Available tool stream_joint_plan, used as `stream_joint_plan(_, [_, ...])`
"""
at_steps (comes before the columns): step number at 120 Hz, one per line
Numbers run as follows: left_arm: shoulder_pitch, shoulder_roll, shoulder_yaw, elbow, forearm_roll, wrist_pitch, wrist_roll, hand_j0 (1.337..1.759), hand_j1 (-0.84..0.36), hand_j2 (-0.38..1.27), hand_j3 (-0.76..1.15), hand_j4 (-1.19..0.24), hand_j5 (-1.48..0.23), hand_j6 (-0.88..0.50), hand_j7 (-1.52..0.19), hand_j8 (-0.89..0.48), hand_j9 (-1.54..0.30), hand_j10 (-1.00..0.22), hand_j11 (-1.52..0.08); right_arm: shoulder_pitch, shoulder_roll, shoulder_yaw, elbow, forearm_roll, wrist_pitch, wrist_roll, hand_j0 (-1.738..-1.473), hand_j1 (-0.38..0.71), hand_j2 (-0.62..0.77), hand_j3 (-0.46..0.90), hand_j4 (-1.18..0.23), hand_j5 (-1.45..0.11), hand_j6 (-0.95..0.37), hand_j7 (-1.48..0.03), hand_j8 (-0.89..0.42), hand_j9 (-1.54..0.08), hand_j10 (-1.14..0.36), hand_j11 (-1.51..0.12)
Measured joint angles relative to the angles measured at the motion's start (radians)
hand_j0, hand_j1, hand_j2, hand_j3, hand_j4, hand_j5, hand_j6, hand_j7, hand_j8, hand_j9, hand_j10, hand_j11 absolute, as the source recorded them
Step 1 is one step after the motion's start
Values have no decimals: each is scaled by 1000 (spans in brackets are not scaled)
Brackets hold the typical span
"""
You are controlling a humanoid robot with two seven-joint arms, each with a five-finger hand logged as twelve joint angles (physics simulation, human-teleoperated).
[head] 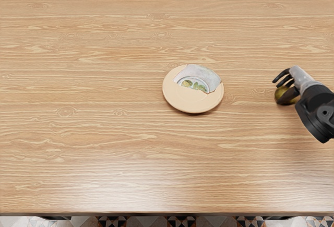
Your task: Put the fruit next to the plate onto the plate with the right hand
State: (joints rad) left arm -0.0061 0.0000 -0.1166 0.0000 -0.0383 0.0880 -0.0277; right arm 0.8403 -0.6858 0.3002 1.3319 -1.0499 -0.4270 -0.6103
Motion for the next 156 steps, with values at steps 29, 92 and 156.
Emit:
stream_joint_plan(29, [0,0,0,0,0,0,0,1658,349,0,0,0,0,0,0,0,0,0,0,21,-6,2,48,0,2,0,-1657,273,276,0,-617,-843,-598,-821,-417,-838,-467,-831])
stream_joint_plan(92, [0,0,0,0,0,0,0,1658,349,0,0,0,0,0,0,0,0,0,0,72,-5,3,125,0,2,0,-1658,281,289,0,-616,-840,-599,-819,-418,-835,-467,-825])
stream_joint_plan(156, [0,0,0,0,0,0,0,1658,349,0,0,0,0,0,0,0,0,0,0,100,7,18,162,0,4,0,-1658,283,300,0,-610,-826,-604,-809,-424,-822,-472,-813])
